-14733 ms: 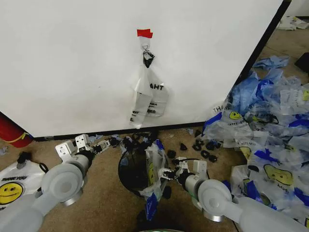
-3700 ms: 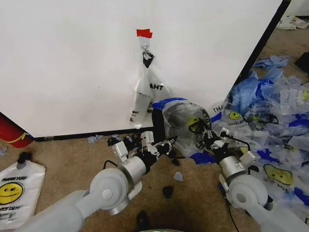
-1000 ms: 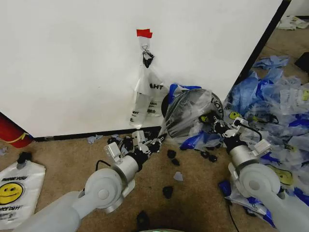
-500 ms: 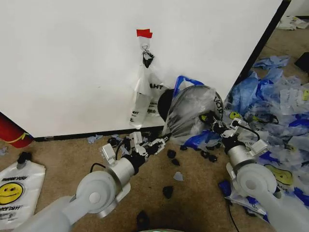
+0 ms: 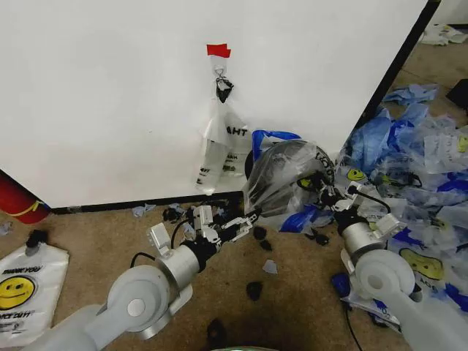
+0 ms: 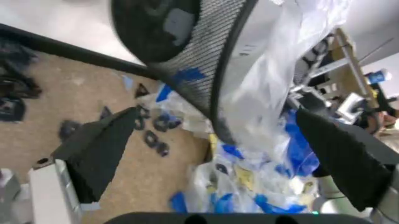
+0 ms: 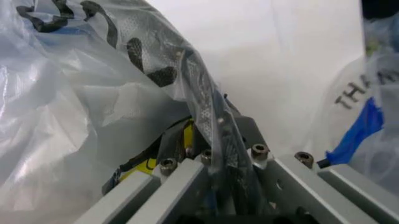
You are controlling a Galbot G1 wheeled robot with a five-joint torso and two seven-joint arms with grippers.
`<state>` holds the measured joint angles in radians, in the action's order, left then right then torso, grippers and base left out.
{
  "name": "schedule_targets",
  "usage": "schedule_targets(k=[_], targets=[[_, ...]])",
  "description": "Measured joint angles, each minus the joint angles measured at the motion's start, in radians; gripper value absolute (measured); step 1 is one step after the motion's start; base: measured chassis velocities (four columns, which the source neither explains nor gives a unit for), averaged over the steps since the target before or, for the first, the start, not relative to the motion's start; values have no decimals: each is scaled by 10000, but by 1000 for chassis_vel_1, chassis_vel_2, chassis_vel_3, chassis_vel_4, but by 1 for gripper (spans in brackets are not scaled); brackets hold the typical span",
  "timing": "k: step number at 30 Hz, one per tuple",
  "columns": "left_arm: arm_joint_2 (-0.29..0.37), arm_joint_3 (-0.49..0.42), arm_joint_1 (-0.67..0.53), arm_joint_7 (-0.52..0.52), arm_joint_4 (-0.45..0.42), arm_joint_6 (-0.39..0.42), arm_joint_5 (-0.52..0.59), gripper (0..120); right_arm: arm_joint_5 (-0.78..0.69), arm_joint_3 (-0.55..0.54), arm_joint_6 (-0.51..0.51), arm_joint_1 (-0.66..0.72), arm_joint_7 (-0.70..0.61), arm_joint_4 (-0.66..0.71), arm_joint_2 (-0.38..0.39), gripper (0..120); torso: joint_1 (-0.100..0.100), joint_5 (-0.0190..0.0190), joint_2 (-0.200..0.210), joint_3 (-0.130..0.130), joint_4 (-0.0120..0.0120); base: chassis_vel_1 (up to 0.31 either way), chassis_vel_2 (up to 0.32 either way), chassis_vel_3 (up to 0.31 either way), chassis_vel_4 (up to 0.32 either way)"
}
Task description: Pick up the garbage bag from the wall and place it over the trash bin.
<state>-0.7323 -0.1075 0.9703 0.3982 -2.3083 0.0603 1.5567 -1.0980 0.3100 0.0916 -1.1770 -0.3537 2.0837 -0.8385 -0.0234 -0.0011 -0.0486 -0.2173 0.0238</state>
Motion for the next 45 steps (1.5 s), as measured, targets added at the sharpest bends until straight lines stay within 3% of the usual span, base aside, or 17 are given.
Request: schedule_targets(k=[8, 13, 18, 24, 37, 40, 45], targets=[[85, 505, 655, 306, -507, -147, -378, 100, 703, -268, 135, 245, -257, -221, -255, 0, 2, 0, -1, 1, 10, 0, 0, 0, 0], [225, 1280, 761, 527, -1330, -222, 245, 100, 1529, -618, 185, 600, -503, -464, -778, 0, 2, 1, -1, 2, 14, 0, 0, 0, 0], [-1, 1073, 457, 510, -1595, -168, 552, 100, 2240, -654, 184, 821, -579, -509, -1265, 0, 3, 0, -1, 1, 6, -14, -36, -35, -11], [-137, 598, -8, 195, -1343, -31, 677, 100, 2667, -804, 66, 450, -663, -359, -1793, 0, 0, -3, 0, 0, -9, 0, 0, 0, 0], [431, 930, 602, 199, -1584, -92, 481, 100, 2129, -1651, -132, 46, -995, 103, -1414, 0, -2, 2, 0, -2, -20, 0, 0, 0, 0], [499, 974, 671, 202, -1615, -133, 479, 100, 1727, -1751, -137, 16, -1035, 202, -1276, 0, -2, -1, 0, -1, -4, 0, 0, 0, 0], [509, 979, 737, 203, -1748, -172, 469, 100, 610, -1954, -255, 46, -1567, 580, -900, 0, -2, 0, 0, -1, -2, 0, 0, 0, 0]])
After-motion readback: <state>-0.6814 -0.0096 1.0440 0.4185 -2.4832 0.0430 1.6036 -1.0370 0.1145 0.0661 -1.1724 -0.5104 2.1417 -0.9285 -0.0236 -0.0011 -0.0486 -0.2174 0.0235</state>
